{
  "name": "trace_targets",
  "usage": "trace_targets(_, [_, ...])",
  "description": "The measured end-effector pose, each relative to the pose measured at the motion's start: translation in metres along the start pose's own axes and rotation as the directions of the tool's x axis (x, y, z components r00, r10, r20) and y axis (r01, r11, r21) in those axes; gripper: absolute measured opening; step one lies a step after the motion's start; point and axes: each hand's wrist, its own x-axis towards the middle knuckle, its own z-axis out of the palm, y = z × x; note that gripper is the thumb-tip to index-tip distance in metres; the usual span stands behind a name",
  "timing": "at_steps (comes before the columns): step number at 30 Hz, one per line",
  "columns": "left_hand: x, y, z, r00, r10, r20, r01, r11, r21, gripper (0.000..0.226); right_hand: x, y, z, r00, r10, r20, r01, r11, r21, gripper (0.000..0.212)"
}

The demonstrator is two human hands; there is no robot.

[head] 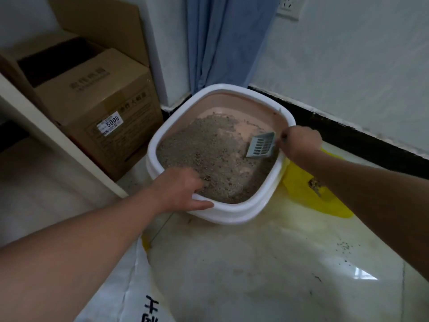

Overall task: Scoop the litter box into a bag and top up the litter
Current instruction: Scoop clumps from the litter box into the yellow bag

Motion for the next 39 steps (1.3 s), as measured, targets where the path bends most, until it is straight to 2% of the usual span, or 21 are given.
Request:
trace_targets(3, [-0.002,0.001,0.005,0.994,0.061,-0.096,-0.057,0.997,0.053,0.055,0.015,-0.006,-0.003,0.997,-0.054,0.057,0.064,0.979,-0.192,0.031])
trace_targets(8, [-0.002,0.002,0.011,0.986,0.083,-0.146,-0.07,0.993,0.093,0.056,0.034,-0.018,-0.012,0.991,-0.079,0.107,0.11,0.937,-0.331,0.037])
trace_targets(16, [-0.001,0.001,0.013,0.983,0.076,-0.169,-0.066,0.996,0.064,0.057,0.05,-0.028,-0.008,0.966,-0.188,0.18,0.229,0.942,-0.247,0.034])
trace_targets(23, [-0.002,0.0,0.017,0.986,0.069,-0.153,-0.062,0.997,0.053,0.058,0.054,-0.029,-0.001,0.94,-0.272,0.204,0.291,0.954,-0.069,0.025])
trace_targets(30, [-0.002,0.0,0.013,0.998,0.039,-0.058,-0.036,0.998,0.057,0.062,0.035,-0.082,0.032,0.906,-0.375,0.197,0.374,0.926,0.043,0.029])
trace_targets(33, [0.001,0.005,0.003,0.995,-0.009,0.098,-0.002,0.994,0.111,0.064,0.022,-0.103,0.042,0.905,-0.387,0.174,0.37,0.921,0.125,0.025])
trace_targets(35, [0.004,0.007,-0.002,0.98,-0.028,0.196,-0.003,0.988,0.153,0.066,0.013,-0.111,0.048,0.915,-0.369,0.163,0.348,0.926,0.146,0.023])
trace_targets(39, [0.005,0.01,-0.009,0.963,-0.058,0.262,0.01,0.984,0.18,0.066,0.006,-0.109,0.052,0.937,-0.293,0.188,0.247,0.94,0.235,0.028])
